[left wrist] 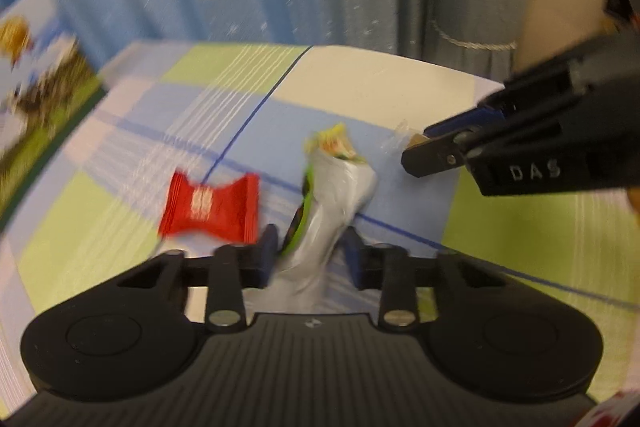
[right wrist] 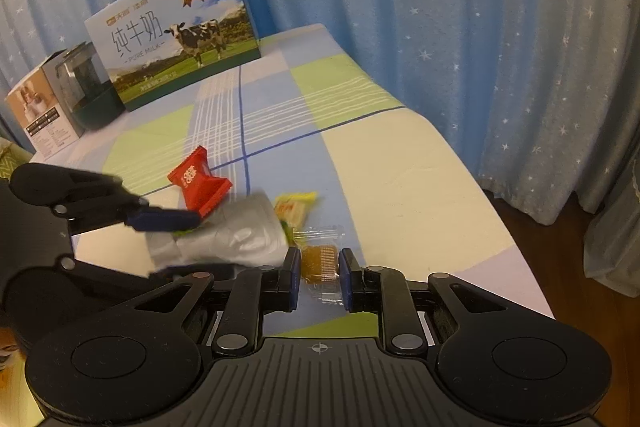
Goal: Organize snacks
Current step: 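Grasp the silver foil pouch with the left tool while the right tool grasps the clear brown-candy packet, then carry the silver pouch and brown-candy packet over the orange tray with both tools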
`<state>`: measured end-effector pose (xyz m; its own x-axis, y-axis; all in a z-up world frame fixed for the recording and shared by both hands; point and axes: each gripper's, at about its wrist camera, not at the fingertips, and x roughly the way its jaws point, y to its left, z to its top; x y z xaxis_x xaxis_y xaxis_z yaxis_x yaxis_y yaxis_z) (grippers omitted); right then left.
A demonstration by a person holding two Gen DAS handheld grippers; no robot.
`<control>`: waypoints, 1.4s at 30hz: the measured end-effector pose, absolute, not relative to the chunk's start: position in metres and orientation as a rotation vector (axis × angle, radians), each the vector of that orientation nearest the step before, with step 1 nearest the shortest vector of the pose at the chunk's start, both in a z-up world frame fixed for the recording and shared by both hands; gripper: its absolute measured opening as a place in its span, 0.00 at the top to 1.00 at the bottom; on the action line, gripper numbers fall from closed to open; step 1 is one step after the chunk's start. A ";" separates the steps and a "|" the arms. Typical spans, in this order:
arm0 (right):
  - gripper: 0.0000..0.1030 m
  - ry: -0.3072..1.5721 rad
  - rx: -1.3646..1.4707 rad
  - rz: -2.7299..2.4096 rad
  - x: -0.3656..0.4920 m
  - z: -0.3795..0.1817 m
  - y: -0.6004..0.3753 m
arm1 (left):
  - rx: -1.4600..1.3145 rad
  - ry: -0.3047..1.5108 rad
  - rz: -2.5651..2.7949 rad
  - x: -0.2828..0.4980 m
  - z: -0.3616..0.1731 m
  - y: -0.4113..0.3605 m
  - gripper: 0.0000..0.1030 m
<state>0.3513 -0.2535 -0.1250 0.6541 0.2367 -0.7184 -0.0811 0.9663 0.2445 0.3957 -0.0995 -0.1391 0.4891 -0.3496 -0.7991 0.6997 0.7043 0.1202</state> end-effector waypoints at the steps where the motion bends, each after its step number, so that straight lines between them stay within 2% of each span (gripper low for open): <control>1: 0.80 0.841 0.199 0.182 0.352 -0.125 -0.253 | 0.423 0.867 -0.662 0.396 -0.137 -0.095 0.77; 22: 0.80 0.857 0.204 0.222 0.349 -0.124 -0.243 | 0.163 0.881 -0.470 0.374 -0.144 -0.086 0.77; 33: 0.80 0.826 0.203 0.295 0.322 -0.101 -0.222 | -0.005 0.876 -0.270 0.291 -0.132 -0.046 0.77; 42: 0.80 0.800 0.193 0.365 0.255 -0.083 -0.193 | -0.128 0.839 -0.151 0.218 -0.105 -0.007 0.77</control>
<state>0.2546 -0.1926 -0.0828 0.6387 0.3898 -0.6635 -0.2455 0.9204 0.3044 0.2180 -0.0067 -0.1047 0.6587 -0.1832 -0.7298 0.0826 0.9816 -0.1720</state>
